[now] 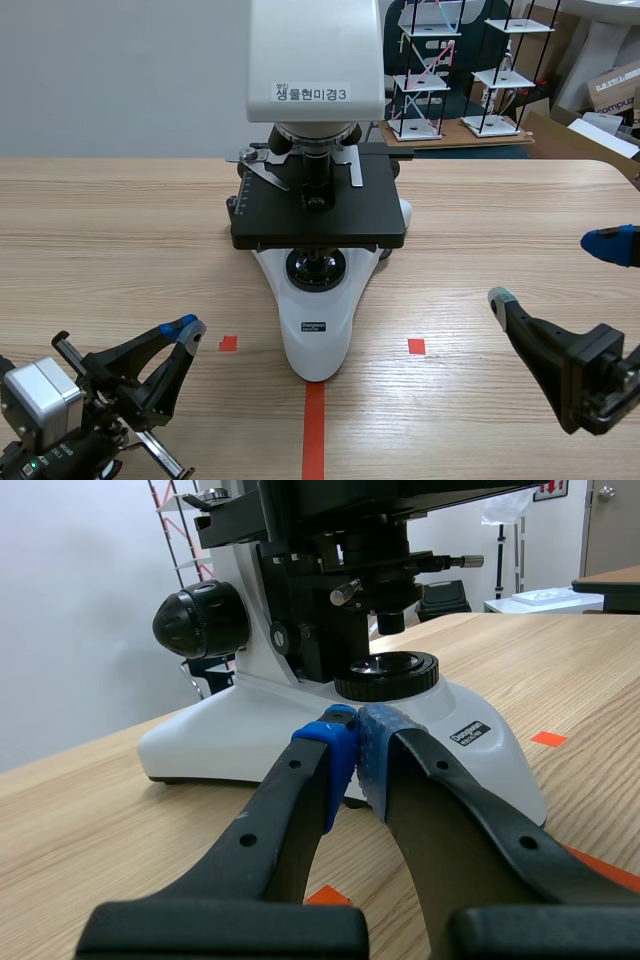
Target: Return to the home posture
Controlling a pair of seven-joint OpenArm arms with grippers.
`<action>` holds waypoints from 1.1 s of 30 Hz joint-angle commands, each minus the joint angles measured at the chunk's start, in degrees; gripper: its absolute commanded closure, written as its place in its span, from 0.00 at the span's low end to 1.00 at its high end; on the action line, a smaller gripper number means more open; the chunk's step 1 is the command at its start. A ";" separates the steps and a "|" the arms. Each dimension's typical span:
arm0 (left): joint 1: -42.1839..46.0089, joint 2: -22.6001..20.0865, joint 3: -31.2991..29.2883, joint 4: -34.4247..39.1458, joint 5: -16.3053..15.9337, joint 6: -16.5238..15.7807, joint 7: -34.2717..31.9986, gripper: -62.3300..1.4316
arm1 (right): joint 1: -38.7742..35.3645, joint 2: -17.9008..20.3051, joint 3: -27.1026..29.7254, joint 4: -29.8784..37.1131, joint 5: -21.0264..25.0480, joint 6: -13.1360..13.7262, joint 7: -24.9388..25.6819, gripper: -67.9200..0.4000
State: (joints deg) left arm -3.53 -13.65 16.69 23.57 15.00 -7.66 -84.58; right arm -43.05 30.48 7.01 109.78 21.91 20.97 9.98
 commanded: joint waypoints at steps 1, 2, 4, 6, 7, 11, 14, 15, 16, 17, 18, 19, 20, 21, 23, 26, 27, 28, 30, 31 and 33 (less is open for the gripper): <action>-0.31 -0.37 -0.52 1.22 -0.39 -0.20 -0.94 0.93 | 0.17 0.31 0.11 0.90 0.42 0.00 0.61 0.12; -0.31 -0.37 -0.52 1.22 -0.39 -0.17 -0.94 0.93 | 0.17 0.31 0.11 0.90 0.42 0.00 0.59 0.12; -0.31 -0.37 -0.52 1.22 -0.39 -0.17 -0.94 0.93 | 0.17 0.31 0.11 0.90 0.42 0.00 0.59 0.12; -0.31 -0.37 -0.52 1.22 -0.39 -0.17 -0.94 0.93 | 0.17 0.31 0.11 0.90 0.42 0.00 0.61 0.12; -0.31 -0.37 -0.52 1.22 -0.39 -0.17 -0.94 0.93 | 0.17 0.31 0.11 0.90 0.42 0.00 0.61 0.12; -0.31 -0.37 -0.52 1.22 -0.39 -0.17 -0.94 0.93 | 0.17 0.31 0.11 0.90 0.42 0.00 0.59 0.12; -0.31 -0.37 -0.52 1.22 -0.39 -0.17 -0.94 0.93 | 0.17 0.31 0.11 0.90 0.42 0.00 0.59 0.12; -0.31 -0.37 -0.52 1.22 -0.39 -0.17 -0.94 0.93 | 0.17 0.31 0.11 0.90 0.42 0.00 0.59 0.12; -0.31 -0.37 -0.52 1.22 -0.39 -0.17 -0.94 0.93 | 0.17 0.31 0.11 0.90 0.42 0.00 0.59 0.12; -0.31 -0.37 -0.52 1.22 -0.39 -0.17 -0.94 0.93 | 0.17 0.31 0.11 0.90 0.42 0.00 0.59 0.12; -0.31 -0.37 -0.52 1.22 -0.39 -0.17 -0.94 0.93 | 0.17 0.31 0.11 0.90 0.42 0.00 0.59 0.12; -0.31 -0.37 -0.52 1.22 -0.39 -0.17 -0.94 0.93 | 0.17 0.31 0.11 0.90 0.42 0.00 0.59 0.12; -0.31 -0.37 -0.52 1.22 -0.39 -0.17 -0.94 0.93 | 0.17 0.31 0.11 0.90 0.42 0.00 0.59 0.12; -0.31 -0.37 -0.52 1.22 -0.39 -0.17 -0.94 0.93 | 0.17 0.31 0.11 0.90 0.42 0.00 0.59 0.12; -0.31 -0.37 -0.55 1.22 -0.39 -0.17 -0.94 0.93 | 0.17 0.31 0.11 0.90 0.42 0.00 0.59 0.12; -0.31 -0.57 -0.63 1.22 -0.37 -0.35 -0.92 0.93 | 0.17 0.31 0.11 0.90 0.42 0.00 0.61 0.12; -0.33 -0.83 -0.63 1.22 -0.37 -0.85 -0.85 0.93 | 0.17 0.31 0.11 0.90 0.42 0.00 0.61 0.12; -0.46 -1.05 -0.63 1.22 -0.39 -1.49 -0.81 0.93 | 0.17 0.31 0.11 0.90 0.42 0.00 0.61 0.12; -0.48 -1.77 -0.63 1.29 -0.39 -3.26 -0.17 0.94 | 0.17 0.31 0.11 0.90 0.42 0.00 0.61 0.12; -0.46 -2.19 -0.63 1.36 -0.61 -3.85 0.04 0.94 | 0.17 0.31 0.11 0.90 0.42 0.00 0.59 0.12; -0.39 -3.04 -0.63 1.40 -0.72 -4.07 0.50 0.94 | 0.17 0.31 0.11 0.90 0.42 0.00 0.61 0.12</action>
State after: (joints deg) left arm -3.53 -15.64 16.69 23.62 14.94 -11.81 -83.74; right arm -43.05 30.48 7.01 109.78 21.91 20.97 9.98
